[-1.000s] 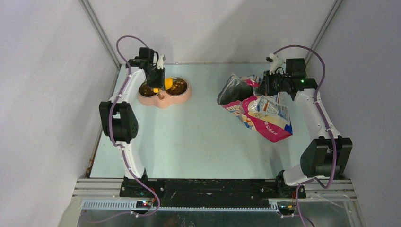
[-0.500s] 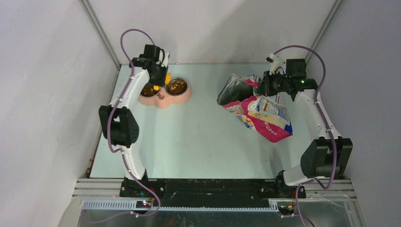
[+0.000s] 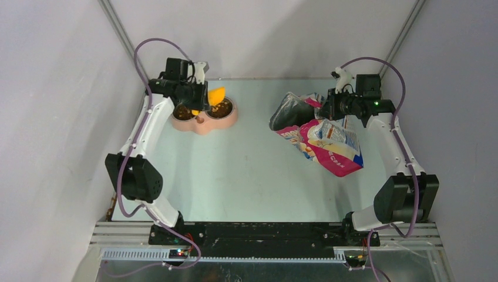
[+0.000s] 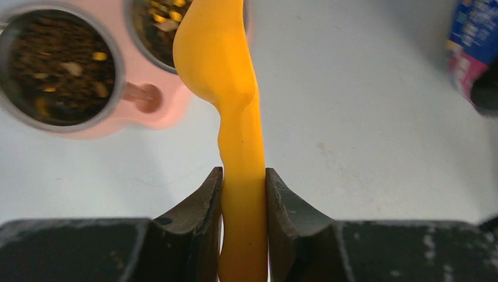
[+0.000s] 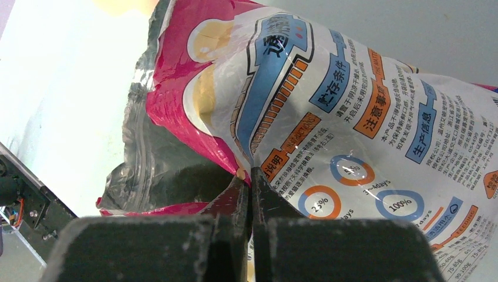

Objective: Serve the pet food
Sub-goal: Pour the pet food into the pet food bowl, then place the spatula at the center of the board.

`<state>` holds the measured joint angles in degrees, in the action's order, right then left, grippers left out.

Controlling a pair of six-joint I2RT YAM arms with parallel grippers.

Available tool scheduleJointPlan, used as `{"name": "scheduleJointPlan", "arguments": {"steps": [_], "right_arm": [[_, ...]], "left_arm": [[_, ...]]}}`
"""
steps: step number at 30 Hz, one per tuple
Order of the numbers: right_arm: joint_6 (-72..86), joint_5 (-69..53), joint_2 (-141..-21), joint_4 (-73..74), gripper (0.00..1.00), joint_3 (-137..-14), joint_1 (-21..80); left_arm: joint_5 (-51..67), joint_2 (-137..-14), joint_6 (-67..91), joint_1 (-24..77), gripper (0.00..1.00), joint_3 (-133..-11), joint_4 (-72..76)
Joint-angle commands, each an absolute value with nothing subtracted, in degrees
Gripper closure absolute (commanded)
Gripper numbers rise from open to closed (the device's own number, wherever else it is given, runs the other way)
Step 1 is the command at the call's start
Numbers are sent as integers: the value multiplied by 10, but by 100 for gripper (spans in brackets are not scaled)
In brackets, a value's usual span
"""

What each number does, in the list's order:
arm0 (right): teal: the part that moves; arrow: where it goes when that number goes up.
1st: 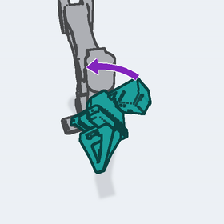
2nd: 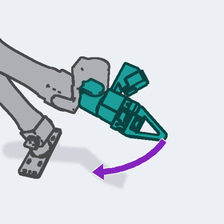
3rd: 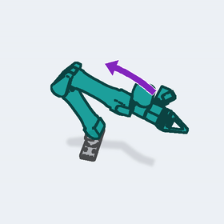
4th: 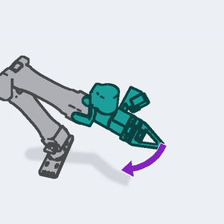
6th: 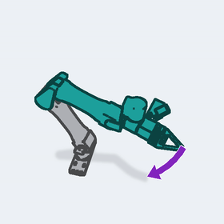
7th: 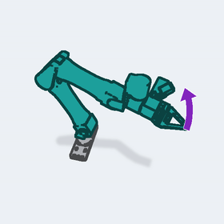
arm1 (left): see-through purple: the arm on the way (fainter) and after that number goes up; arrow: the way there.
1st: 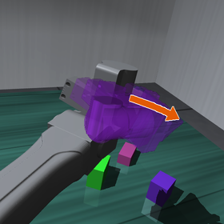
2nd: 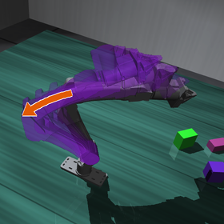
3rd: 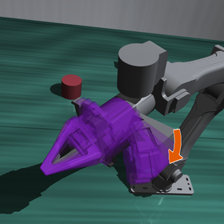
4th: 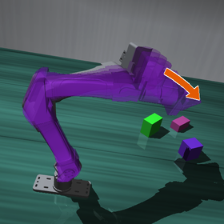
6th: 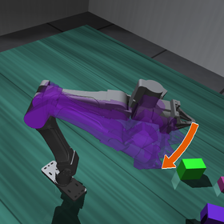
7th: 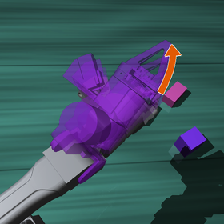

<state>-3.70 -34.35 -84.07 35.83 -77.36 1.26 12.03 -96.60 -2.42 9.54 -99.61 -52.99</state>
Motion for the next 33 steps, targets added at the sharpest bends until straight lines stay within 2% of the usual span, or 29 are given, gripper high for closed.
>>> {"name": "scheduleJointPlan", "arguments": {"steps": [1,8,19,25,33], "right_arm": [[-47,-348,-812,360,100,-768,5],[-47,-352,-814,361,100,-767,5],[-44,-350,-809,360,100,-765,5],[-44,-348,-807,359,100,-765,5],[-45,-350,-809,360,100,-765,5]], "left_arm": [[270,-907,14,86,100,-941,-489],[382,-865,-14,70,100,-817,-436],[464,-870,-33,39,100,-691,-361],[450,-896,-32,23,95,-642,-324],[432,-914,-32,9,82,-608,-294]]}}
